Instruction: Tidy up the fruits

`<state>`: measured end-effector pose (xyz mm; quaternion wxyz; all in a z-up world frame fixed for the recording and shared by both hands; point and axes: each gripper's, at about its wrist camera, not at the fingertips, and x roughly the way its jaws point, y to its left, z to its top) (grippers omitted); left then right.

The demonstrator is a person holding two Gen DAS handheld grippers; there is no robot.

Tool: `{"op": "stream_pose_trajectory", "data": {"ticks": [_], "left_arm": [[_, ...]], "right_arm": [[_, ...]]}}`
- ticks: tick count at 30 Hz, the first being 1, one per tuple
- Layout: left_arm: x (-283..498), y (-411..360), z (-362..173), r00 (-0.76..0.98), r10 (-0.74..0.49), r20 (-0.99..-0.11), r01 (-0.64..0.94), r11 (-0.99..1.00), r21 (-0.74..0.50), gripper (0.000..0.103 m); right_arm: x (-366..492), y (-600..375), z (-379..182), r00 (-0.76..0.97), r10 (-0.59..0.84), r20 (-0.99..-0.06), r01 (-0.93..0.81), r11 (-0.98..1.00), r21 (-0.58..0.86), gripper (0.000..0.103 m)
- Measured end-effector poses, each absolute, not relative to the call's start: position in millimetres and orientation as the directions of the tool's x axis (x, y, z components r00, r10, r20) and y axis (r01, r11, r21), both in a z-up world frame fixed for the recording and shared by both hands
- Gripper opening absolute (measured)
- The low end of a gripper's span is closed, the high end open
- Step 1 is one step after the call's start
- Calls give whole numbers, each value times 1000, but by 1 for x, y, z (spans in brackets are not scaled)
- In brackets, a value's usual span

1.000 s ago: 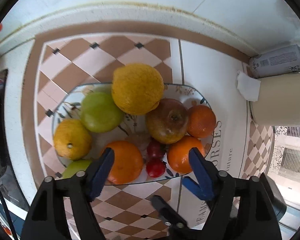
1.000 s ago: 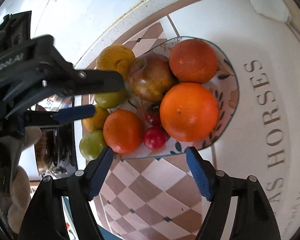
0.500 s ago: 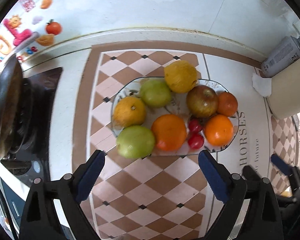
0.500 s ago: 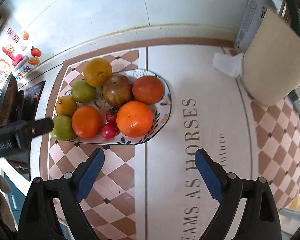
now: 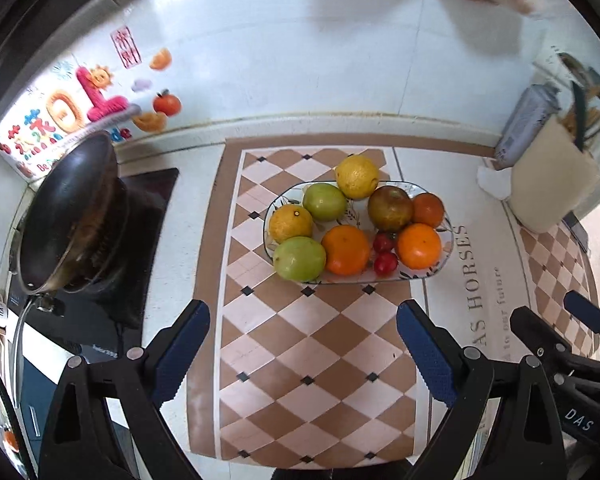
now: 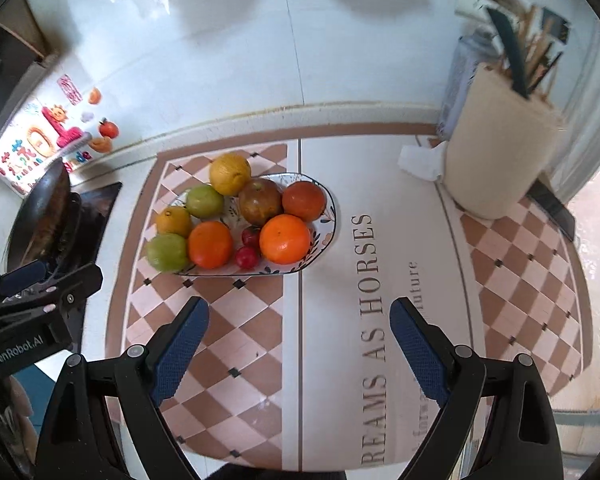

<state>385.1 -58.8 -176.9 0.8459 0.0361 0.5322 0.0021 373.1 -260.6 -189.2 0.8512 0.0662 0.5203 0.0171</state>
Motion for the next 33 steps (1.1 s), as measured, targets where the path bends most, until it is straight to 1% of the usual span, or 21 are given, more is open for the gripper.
{"op": "stream_pose_trajectory", "data": {"ticks": [11, 14, 17, 25, 33], "left_arm": [[296, -39, -116, 541, -6, -841, 67, 997, 36, 96], [270, -35, -102, 561, -19, -828, 78, 996, 30, 96], [250, -34, -87, 581, -30, -813, 83, 996, 22, 96], [198, -37, -47, 650, -15, -760, 59, 998, 31, 96], [165, -39, -27, 668, -12, -744, 35, 999, 15, 96]], "right_arm": [[264, -243, -114, 584, 65, -809, 62, 990, 124, 94], [239, -240, -95, 614, 57, -787, 65, 990, 122, 98], [213, -238, -75, 638, 52, -768, 60, 991, 118, 98], [156, -241, -27, 700, 59, -712, 16, 995, 98, 99], [116, -250, 6, 730, 92, -677, -19, 993, 115, 100]]}}
